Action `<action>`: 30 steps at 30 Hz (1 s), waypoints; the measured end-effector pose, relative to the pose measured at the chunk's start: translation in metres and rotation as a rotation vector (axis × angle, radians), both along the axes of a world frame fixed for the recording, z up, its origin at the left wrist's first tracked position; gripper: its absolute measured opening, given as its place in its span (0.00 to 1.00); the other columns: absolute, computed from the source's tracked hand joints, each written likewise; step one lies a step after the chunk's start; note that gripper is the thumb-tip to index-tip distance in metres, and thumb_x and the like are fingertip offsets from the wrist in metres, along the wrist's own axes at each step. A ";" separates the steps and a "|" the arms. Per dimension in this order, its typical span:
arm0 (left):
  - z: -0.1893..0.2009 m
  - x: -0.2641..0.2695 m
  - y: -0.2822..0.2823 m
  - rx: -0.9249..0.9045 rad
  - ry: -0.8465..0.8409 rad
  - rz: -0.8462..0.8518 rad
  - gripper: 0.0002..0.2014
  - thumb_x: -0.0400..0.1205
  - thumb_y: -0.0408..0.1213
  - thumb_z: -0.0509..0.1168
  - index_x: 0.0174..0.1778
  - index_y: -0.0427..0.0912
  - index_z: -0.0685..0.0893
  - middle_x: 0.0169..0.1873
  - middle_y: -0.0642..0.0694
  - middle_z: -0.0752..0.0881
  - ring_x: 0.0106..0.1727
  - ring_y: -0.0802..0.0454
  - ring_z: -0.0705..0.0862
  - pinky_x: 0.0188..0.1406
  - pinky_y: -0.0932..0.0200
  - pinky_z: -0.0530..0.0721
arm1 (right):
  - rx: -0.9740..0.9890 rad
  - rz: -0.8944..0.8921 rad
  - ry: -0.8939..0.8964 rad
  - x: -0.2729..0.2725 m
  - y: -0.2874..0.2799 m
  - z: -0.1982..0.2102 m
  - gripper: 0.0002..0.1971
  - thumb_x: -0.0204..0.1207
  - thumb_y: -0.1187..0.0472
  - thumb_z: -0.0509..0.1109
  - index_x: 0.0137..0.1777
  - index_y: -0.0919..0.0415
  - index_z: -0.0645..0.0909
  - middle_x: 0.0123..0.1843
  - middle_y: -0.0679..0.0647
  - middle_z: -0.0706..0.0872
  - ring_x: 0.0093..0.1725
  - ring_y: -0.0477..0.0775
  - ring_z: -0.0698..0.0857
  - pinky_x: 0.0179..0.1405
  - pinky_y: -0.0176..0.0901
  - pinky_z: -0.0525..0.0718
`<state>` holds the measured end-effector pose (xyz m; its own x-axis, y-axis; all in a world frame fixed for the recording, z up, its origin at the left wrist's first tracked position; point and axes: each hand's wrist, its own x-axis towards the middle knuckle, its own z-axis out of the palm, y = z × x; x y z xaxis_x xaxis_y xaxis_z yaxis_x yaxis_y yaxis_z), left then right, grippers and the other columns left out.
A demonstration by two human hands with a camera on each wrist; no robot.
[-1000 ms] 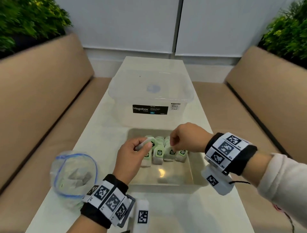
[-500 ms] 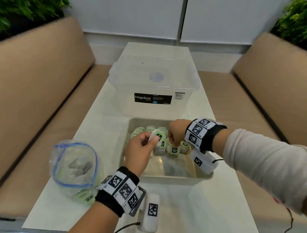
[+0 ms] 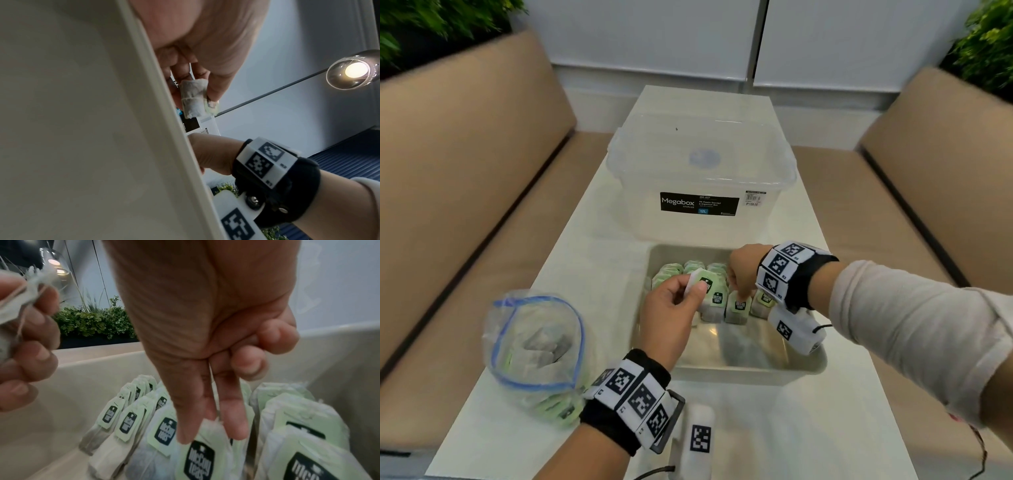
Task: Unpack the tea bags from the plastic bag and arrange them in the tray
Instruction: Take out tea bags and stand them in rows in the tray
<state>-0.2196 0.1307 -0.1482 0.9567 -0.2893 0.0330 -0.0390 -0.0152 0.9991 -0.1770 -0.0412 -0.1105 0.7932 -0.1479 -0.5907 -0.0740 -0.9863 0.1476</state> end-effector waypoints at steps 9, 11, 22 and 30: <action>0.006 -0.003 0.000 -0.028 0.011 -0.032 0.05 0.80 0.35 0.67 0.44 0.45 0.89 0.36 0.50 0.91 0.37 0.63 0.87 0.37 0.71 0.81 | 0.622 -0.050 -0.096 -0.024 0.004 0.065 0.24 0.63 0.56 0.82 0.60 0.54 0.81 0.49 0.52 0.88 0.44 0.50 0.83 0.49 0.43 0.81; 0.006 -0.004 0.000 -0.011 0.000 -0.052 0.05 0.79 0.35 0.67 0.45 0.46 0.89 0.37 0.48 0.91 0.38 0.61 0.85 0.36 0.68 0.81 | 0.717 -0.056 -0.189 -0.032 0.009 0.070 0.15 0.67 0.57 0.80 0.52 0.55 0.84 0.39 0.50 0.88 0.37 0.49 0.82 0.40 0.40 0.80; -0.002 -0.001 -0.004 0.005 0.006 -0.059 0.12 0.74 0.32 0.73 0.48 0.52 0.86 0.44 0.50 0.90 0.46 0.60 0.87 0.46 0.70 0.82 | 0.491 0.020 -0.308 -0.039 0.006 0.066 0.07 0.68 0.57 0.79 0.43 0.57 0.87 0.32 0.43 0.84 0.32 0.40 0.80 0.37 0.32 0.78; -0.005 -0.001 -0.004 0.008 -0.018 -0.042 0.11 0.75 0.34 0.72 0.50 0.54 0.83 0.46 0.51 0.89 0.50 0.56 0.86 0.48 0.70 0.81 | 0.079 0.043 -0.097 -0.032 -0.025 0.040 0.06 0.68 0.57 0.78 0.45 0.54 0.88 0.38 0.46 0.85 0.40 0.48 0.81 0.37 0.38 0.79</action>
